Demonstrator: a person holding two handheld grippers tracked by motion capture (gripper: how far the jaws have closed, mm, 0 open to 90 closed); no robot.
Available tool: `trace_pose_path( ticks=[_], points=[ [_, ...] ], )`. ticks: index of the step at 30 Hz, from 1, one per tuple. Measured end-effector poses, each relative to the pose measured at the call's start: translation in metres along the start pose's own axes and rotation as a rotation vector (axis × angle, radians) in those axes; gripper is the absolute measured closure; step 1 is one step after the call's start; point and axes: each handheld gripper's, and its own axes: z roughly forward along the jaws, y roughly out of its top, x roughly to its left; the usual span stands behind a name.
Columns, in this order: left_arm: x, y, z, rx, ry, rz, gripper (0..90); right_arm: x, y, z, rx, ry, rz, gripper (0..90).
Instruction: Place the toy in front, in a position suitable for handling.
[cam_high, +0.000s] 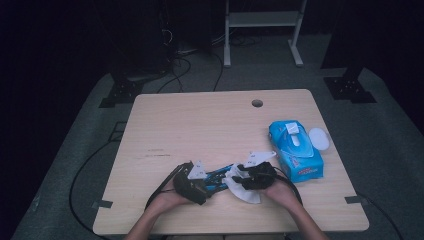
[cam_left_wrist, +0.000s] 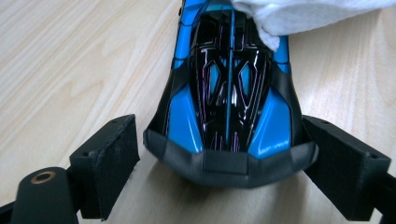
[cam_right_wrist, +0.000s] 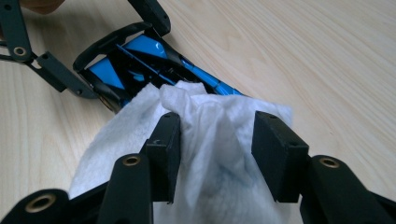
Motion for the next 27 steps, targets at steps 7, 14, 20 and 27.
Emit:
trace_pose_path(
  ticks=[7, 14, 20, 27],
  points=[
    [0.003, -0.002, -0.002, -0.004, -0.052, 0.007, 23.7, -0.002, 0.001, 0.011, -0.016, 0.107, 0.059, 68.6],
    [0.003, -0.005, -0.004, 0.0, -0.027, -0.003, 17.7, -0.014, -0.006, 0.005, -0.006, 0.133, 0.12, 78.7],
    [0.003, -0.004, -0.002, -0.008, -0.052, 0.011, 25.9, -0.005, -0.001, 0.002, 0.0, 0.115, 0.099, 80.5],
    [0.002, -0.004, -0.002, -0.007, -0.047, 0.019, 26.1, 0.018, 0.014, 0.015, 0.002, 0.144, 0.016, 80.6]
  ],
)
